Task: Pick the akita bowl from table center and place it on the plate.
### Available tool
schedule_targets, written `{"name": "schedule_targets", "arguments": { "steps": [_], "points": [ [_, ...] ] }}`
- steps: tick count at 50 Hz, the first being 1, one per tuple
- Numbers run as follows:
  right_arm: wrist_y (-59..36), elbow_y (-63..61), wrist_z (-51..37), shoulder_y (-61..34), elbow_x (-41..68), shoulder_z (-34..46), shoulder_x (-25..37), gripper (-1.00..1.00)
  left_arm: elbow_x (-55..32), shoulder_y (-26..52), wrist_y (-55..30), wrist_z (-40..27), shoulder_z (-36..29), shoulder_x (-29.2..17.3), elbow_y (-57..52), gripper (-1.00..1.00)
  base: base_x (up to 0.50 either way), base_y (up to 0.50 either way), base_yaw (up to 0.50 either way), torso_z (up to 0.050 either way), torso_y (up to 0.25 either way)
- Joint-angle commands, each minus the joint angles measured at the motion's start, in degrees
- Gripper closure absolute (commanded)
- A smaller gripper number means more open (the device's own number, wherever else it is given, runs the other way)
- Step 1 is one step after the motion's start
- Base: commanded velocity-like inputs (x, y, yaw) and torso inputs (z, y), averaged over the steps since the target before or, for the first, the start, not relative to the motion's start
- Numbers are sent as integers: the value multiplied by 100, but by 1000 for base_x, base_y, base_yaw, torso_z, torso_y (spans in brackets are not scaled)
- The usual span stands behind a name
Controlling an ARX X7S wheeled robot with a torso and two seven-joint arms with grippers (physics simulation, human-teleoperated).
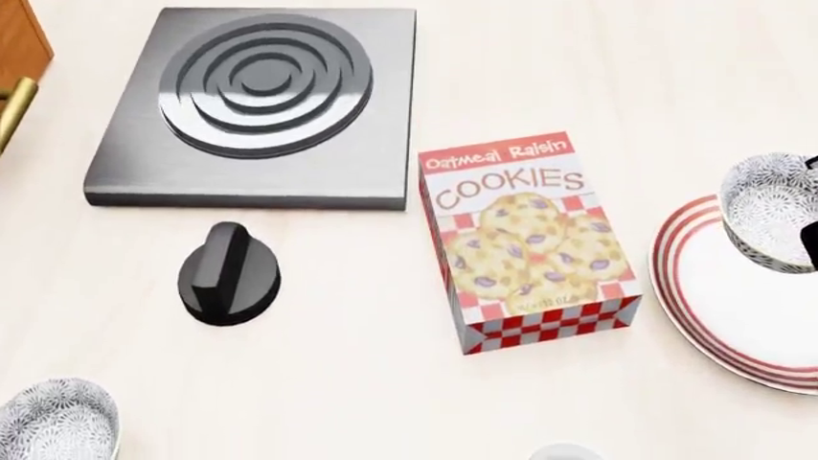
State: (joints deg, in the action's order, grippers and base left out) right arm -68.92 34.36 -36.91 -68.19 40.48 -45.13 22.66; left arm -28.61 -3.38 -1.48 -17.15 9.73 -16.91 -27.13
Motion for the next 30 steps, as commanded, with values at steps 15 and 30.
{"name": "schedule_targets", "arguments": {
  "steps": [15,30],
  "points": [
    [112,6,-3,-105,162,-152,56,100,67,38,40,-147,2,-17,68,-100,0,0,0,13,-177],
    [522,397,190,-233,75,-148,144,100,-115,10,18,-108,-25,-55,21,-100,0,0,0,5,-83]
  ]
}}
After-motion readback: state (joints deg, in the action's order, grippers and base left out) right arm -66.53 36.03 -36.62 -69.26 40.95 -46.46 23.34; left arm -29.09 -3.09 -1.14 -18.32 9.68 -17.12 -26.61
